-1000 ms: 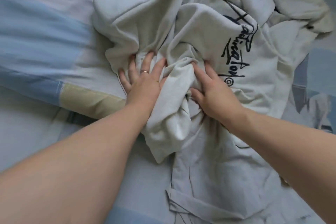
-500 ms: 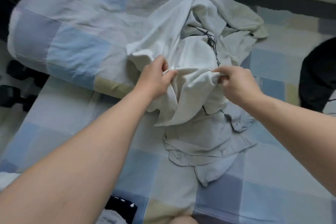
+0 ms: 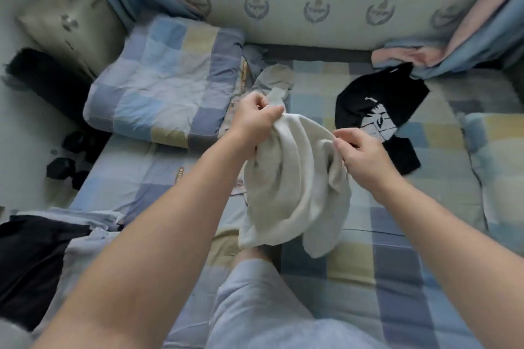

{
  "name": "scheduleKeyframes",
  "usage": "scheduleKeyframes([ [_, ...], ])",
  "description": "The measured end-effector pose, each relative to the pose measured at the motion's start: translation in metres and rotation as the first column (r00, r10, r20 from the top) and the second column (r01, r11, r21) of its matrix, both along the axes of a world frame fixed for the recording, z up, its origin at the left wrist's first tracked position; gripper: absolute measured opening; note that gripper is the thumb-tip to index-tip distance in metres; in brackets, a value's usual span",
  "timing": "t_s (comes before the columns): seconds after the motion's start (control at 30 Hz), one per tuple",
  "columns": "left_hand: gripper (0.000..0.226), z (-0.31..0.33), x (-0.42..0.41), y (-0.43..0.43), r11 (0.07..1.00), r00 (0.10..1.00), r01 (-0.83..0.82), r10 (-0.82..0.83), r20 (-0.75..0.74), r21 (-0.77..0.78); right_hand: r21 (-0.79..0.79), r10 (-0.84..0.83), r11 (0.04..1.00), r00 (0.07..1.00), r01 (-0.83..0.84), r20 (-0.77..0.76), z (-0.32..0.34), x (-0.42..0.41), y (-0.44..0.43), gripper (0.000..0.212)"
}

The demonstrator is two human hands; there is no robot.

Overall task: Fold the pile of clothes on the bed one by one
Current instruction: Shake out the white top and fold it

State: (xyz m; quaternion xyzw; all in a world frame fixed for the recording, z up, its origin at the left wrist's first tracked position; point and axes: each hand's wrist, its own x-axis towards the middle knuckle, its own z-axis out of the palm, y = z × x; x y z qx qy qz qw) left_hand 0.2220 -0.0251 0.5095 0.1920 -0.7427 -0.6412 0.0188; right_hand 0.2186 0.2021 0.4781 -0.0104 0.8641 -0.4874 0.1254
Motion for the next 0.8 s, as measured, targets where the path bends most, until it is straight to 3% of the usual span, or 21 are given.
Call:
scheduleKeyframes([
  [0.13, 0.038, 0.056, 0.034, 0.074, 0.994, 0.998, -0.023, 0.016, 0.063, 0.109, -0.219, 0.159, 0.968, 0.974, -0.122, 0.159, 0.062, 0.075, 0.032, 0.075],
  [0.17, 0.038, 0.067, 0.041, 0.089, 0.992, 0.996, -0.013, 0.003, 0.087, 0.122, -0.224, 0.175, 0.966, 0.966, -0.131, 0.190, 0.072, 0.088, 0.039, 0.079],
  [0.23, 0.038, 0.090, 0.054, 0.113, 0.985, 0.990, -0.015, -0.009, 0.139, 0.169, -0.162, 0.166, 0.977, 0.970, -0.137, 0.178, 0.089, 0.102, 0.051, 0.056],
  [0.3, 0.036, 0.113, 0.064, 0.126, 0.976, 0.986, -0.032, -0.005, 0.169, 0.216, -0.027, 0.135, 0.991, 0.989, -0.134, 0.066, 0.108, 0.106, 0.063, 0.018],
  [0.33, 0.034, 0.123, 0.069, 0.128, 0.970, 0.986, -0.034, -0.007, 0.167, 0.240, 0.027, 0.141, 0.990, 0.990, -0.141, 0.001, 0.118, 0.108, 0.068, 0.010],
  [0.43, 0.020, 0.156, 0.086, 0.118, 0.957, 0.995, -0.044, 0.016, 0.097, 0.288, -0.008, 0.169, 0.985, 0.982, -0.171, -0.087, 0.161, 0.112, 0.074, 0.034],
  [0.5, 0.020, 0.174, 0.099, 0.104, 0.954, 1.000, 0.017, -0.023, 0.016, 0.299, -0.087, 0.131, 0.986, 0.983, -0.143, -0.132, 0.197, 0.115, 0.073, 0.038],
  [0.6, 0.036, 0.199, 0.123, 0.081, 0.919, 0.953, 0.304, -0.298, -0.063, 0.250, -0.186, 0.042, 0.979, 0.978, -0.082, -0.206, 0.236, 0.118, 0.064, 0.030],
  [0.7, 0.056, 0.212, 0.152, 0.062, 0.777, 0.780, 0.626, -0.625, -0.033, 0.067, -0.263, 0.045, 0.960, 0.978, -0.099, -0.202, 0.252, 0.131, 0.043, 0.028],
  [0.73, 0.063, 0.212, 0.160, 0.058, 0.739, 0.740, 0.673, -0.673, -0.018, 0.041, -0.303, 0.033, 0.949, 0.981, -0.091, -0.190, 0.255, 0.136, 0.035, 0.029],
  [0.8, 0.063, 0.211, 0.171, 0.050, 0.750, 0.750, 0.660, -0.661, -0.031, -0.043, -0.383, -0.003, 0.922, 0.985, -0.065, -0.175, 0.264, 0.146, 0.019, 0.031],
])
